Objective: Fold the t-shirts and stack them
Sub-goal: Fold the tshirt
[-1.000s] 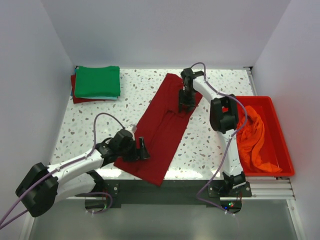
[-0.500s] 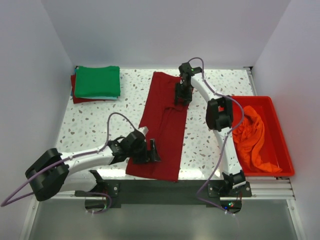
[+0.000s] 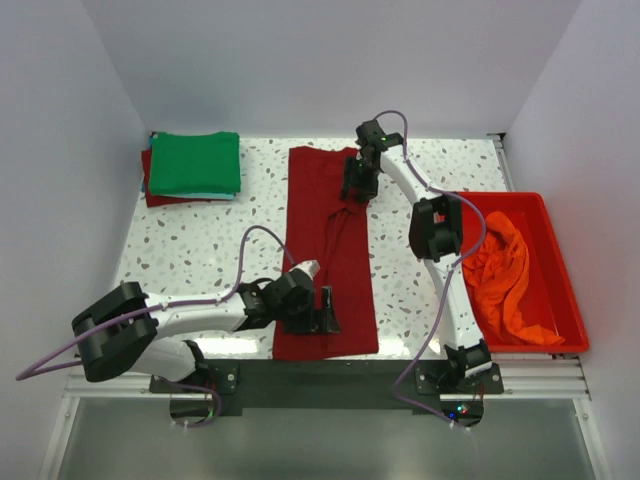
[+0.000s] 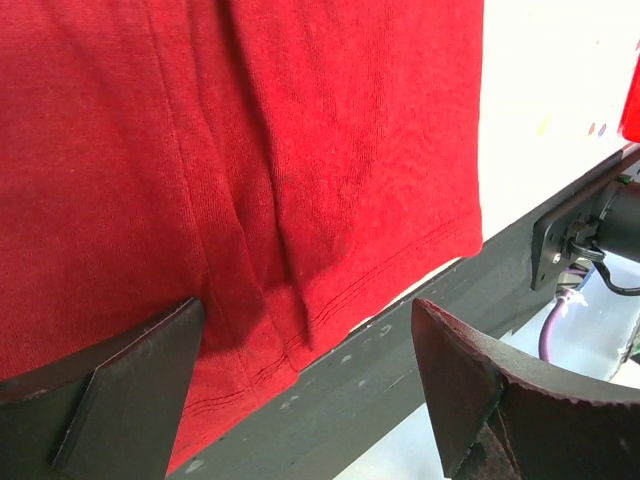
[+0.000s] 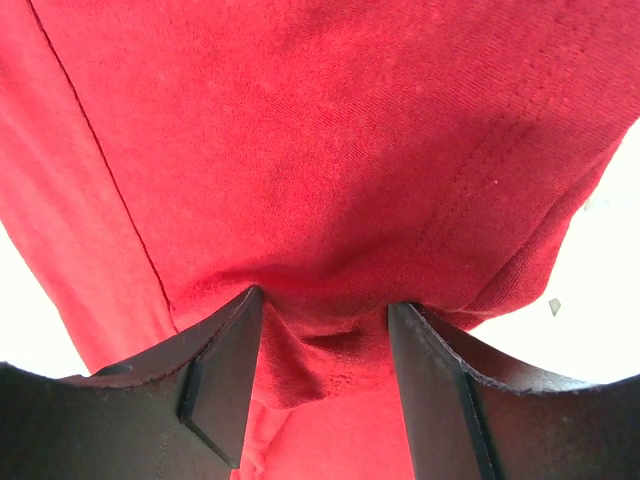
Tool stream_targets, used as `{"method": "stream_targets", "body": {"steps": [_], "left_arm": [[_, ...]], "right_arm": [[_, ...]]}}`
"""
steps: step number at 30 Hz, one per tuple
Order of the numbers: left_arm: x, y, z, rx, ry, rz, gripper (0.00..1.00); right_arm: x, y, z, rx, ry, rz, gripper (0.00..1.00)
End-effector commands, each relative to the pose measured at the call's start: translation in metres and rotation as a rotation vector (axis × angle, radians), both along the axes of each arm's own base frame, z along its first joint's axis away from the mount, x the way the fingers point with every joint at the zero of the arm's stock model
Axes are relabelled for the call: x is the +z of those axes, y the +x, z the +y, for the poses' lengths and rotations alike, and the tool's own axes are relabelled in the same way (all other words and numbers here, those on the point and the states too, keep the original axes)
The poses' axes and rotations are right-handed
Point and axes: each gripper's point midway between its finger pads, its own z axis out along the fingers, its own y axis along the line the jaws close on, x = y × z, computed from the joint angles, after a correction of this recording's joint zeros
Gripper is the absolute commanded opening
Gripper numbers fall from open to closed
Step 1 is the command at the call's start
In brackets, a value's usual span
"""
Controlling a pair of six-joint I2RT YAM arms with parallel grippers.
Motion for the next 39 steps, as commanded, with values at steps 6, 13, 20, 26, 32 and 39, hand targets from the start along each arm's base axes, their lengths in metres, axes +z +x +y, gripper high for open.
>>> {"method": "stream_targets", "body": {"steps": [6,13,20,26,32,39], "left_arm": [[0.02,0.01,0.003,0.013,0.076,-0.061,0.93],[0.066,0.044,0.031,0.176,0.143,-0.233,0.99],[0.062,0.04,0.073,0.262,0.209,-0.246,0.99],[0.043,0.022,0.096,0.255,0.249,-0.195,0.93],[0.023,0.005,0.111,0.239,0.277,-0.135,0.91],[0.015,-0.003,0.112,0.212,0.287,-0.1,0.89]], "right_arm": [[0.029,0.021,0.016,0.004,0.101,-0.11,0.58],[0.128,-0.004,0.01,0.046,0.144,-0.237,0.58],[0.136,-0.11,-0.008,0.111,0.053,-0.18,0.58],[0.084,-0.241,-0.037,0.106,-0.078,-0.032,0.57],[0.039,-0.341,-0.075,0.086,-0.142,0.119,0.55],[0.016,-0.399,-0.077,0.041,-0.066,0.208,0.5]]}}
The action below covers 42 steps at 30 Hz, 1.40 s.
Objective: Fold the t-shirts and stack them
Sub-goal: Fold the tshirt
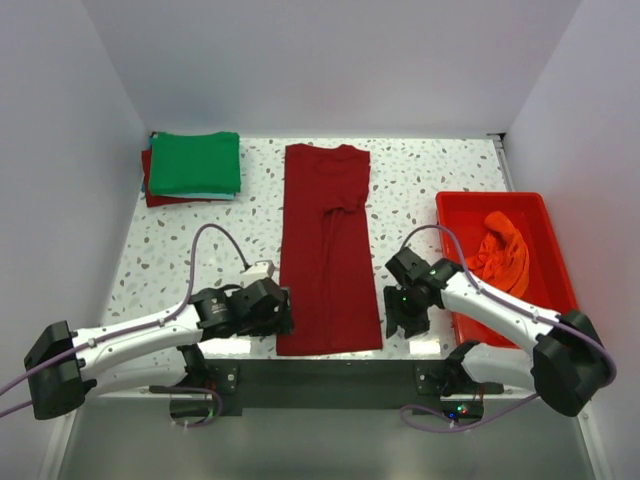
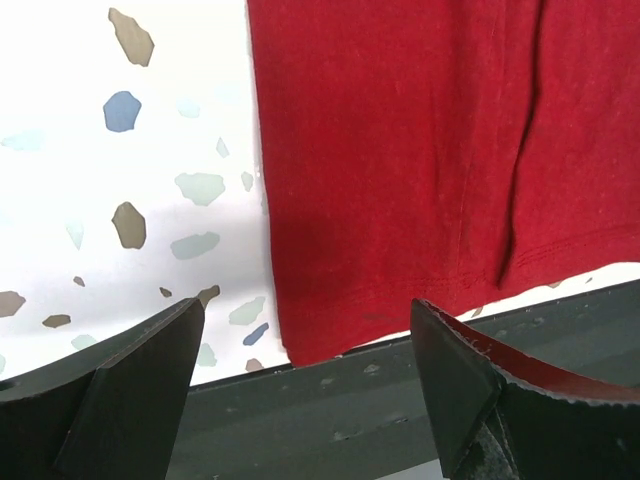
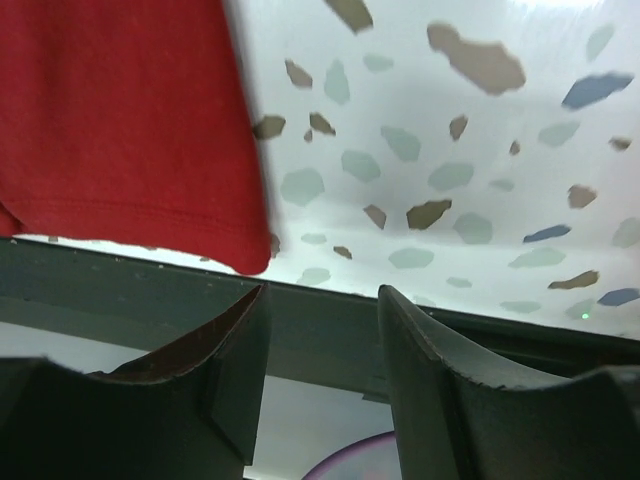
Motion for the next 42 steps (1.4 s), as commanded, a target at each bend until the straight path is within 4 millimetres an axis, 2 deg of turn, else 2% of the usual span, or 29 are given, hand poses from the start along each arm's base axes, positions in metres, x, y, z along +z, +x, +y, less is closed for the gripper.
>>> {"method": "stream_targets", "body": {"steps": [1,5,9,13,17,20,22,29,35,40,42], "left_arm": [[-0.005,-0.005,0.002,0.016,-0.007,0.03,0.89],[-0.012,-0.011,0.006,0.021,-0.012,0.051,0.88],[-0.018,-0.018,0.014,0.041,0.007,0.085,0.87],[-0.02,-0.02,0.013,0.038,-0.005,0.089,0.84],[-0.026,-0.023,0.011,0.019,-0.007,0.108,0.83],[-0.03,-0.025,0.011,0.013,0.012,0.125,0.81],[-0.034,-0.027,0.012,0.012,0.026,0.139,0.8],[-0.039,-0.028,0.007,-0.011,0.015,0.146,0.75],[-0.043,-0.029,0.005,-0.029,0.017,0.156,0.69],[-0.048,-0.031,-0.001,-0.064,0.018,0.175,0.59],[-0.051,-0.033,0.0,-0.067,0.033,0.19,0.52]], "right_arm": [[0.0,-0.007,0.011,-0.076,0.068,0.0,0.5],[0.001,-0.007,0.023,-0.081,0.122,-0.007,0.49],[-0.004,-0.005,0.035,-0.078,0.158,-0.001,0.48],[-0.012,-0.005,0.045,-0.079,0.173,0.015,0.47],[-0.023,-0.01,0.047,-0.062,0.141,0.04,0.45],[-0.029,-0.016,0.05,-0.043,0.132,0.065,0.4],[-0.031,-0.02,0.051,-0.03,0.118,0.072,0.33],[-0.031,-0.024,0.042,-0.031,0.069,0.069,0.31],[-0.033,-0.025,0.041,-0.026,0.064,0.074,0.26],[-0.033,-0.027,0.04,-0.024,0.063,0.081,0.24],[-0.033,-0.028,0.039,-0.026,0.06,0.082,0.24]]}}
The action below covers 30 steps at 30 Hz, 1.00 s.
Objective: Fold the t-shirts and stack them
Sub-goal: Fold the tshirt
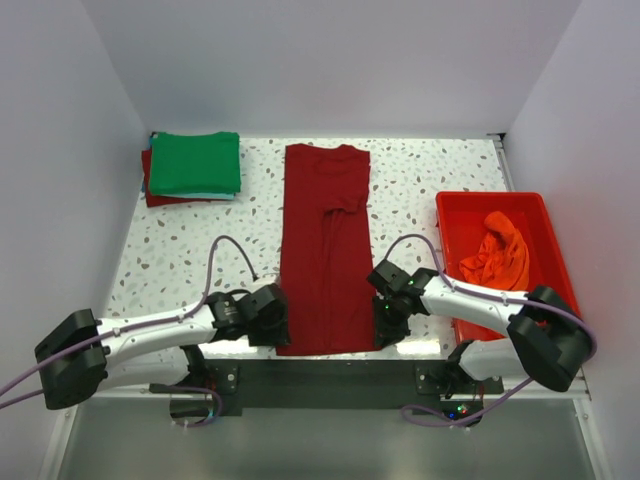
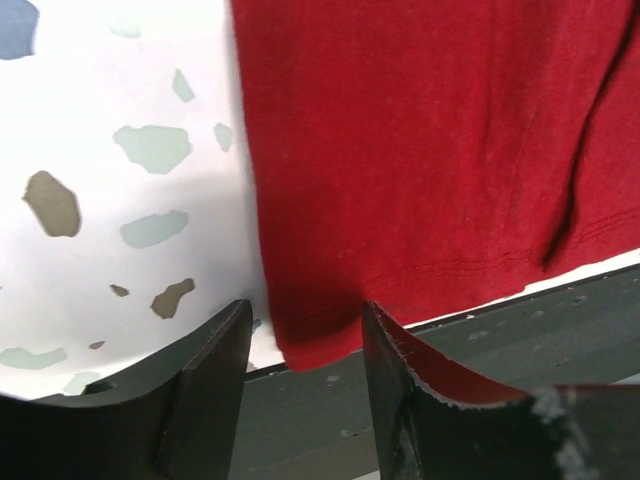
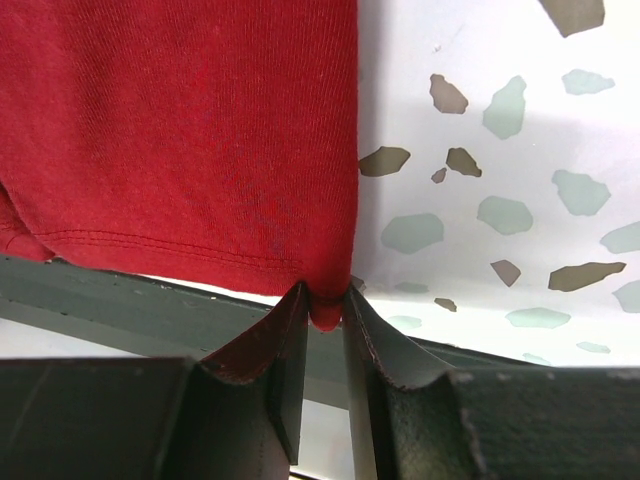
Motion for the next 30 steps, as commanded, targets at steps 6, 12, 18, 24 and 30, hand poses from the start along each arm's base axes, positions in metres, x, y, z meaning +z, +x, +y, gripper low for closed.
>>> {"method": "stream_targets", "body": {"steps": [6,12,18,24,30], "left_arm": [[-0.014,-0.012,0.015,-0.008,0.088,0.07,0.48],[-0.013,-0.015,0.018,0.005,0.077,0.073,0.42],[-0.018,-0.019,0.017,-0.02,0.083,0.1,0.22],[-0.022,-0.021,0.015,-0.05,0.095,0.116,0.0],[-0.018,-0.025,0.017,-0.045,0.102,0.132,0.0]], "right_arm": [[-0.002,-0.005,-0.007,-0.008,-0.027,0.007,0.24],[-0.001,-0.006,-0.007,-0.009,-0.025,0.007,0.19],[-0.003,-0.008,-0.002,-0.002,-0.002,0.022,0.03],[-0.005,-0.013,-0.002,0.007,-0.001,0.042,0.0],[-0.004,-0.017,-0.006,0.013,-0.016,0.057,0.0]]}}
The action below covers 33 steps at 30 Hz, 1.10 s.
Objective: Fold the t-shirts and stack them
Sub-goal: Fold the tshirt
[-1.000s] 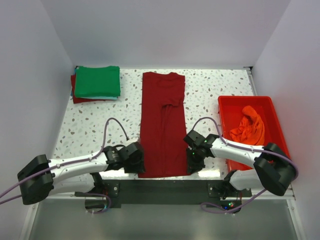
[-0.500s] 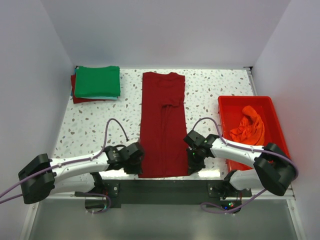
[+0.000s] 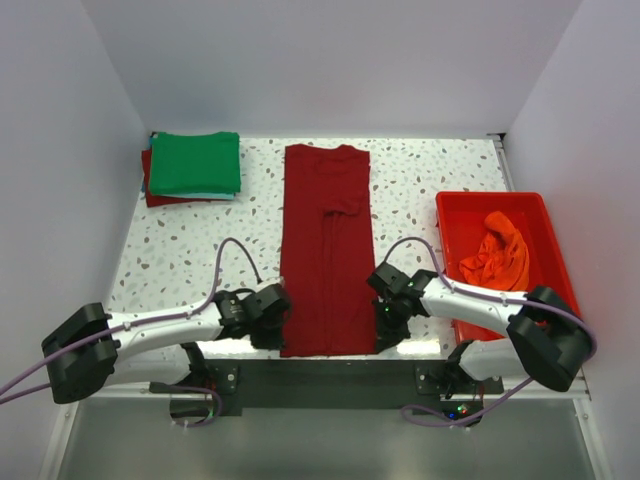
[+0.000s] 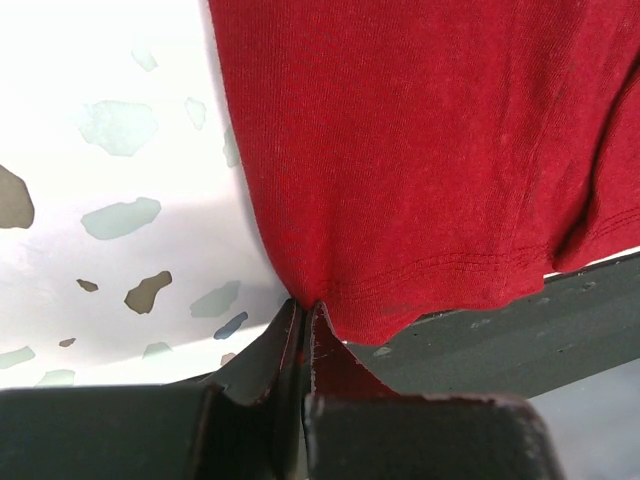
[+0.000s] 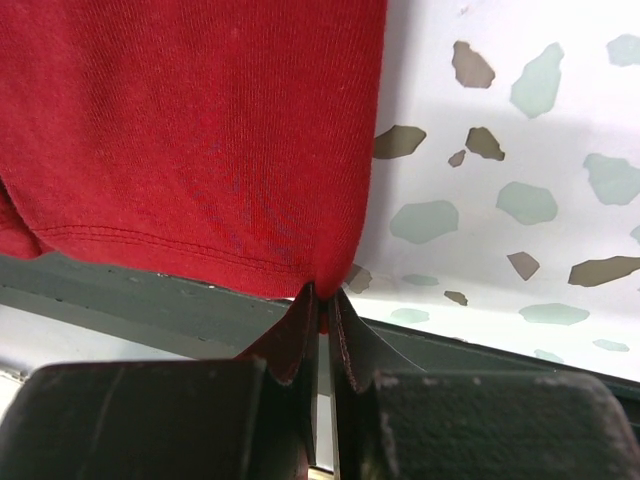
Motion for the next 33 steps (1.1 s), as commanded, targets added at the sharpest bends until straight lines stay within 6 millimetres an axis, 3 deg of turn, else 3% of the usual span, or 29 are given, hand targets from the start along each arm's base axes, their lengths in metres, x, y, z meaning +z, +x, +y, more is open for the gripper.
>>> {"method": "stream_targets", "body": {"steps": [1,6,10,16,25,33], "left_arm": [[-0.011,-0.014,0.025,-0.015,0.103,0.051,0.0],[0.0,-0.007,0.023,-0.003,0.097,0.017,0.0],[0.014,0.004,0.022,0.007,0.11,-0.028,0.0],[0.044,0.035,0.012,0.056,0.108,-0.129,0.0],[0.068,0.084,0.006,0.159,0.003,-0.224,0.0],[0.08,0.126,-0.006,0.153,-0.028,-0.311,0.0]], "right_arm": [[-0.003,-0.009,-0.008,0.002,-0.031,0.029,0.0],[0.004,-0.009,-0.012,0.015,-0.057,0.029,0.0],[0.021,0.006,-0.021,0.006,-0.118,-0.054,0.0],[0.048,0.025,-0.019,0.003,-0.144,-0.128,0.0],[0.073,0.069,0.005,0.003,-0.15,-0.242,0.0],[0.079,0.113,0.015,-0.019,-0.194,-0.331,0.0]]}}
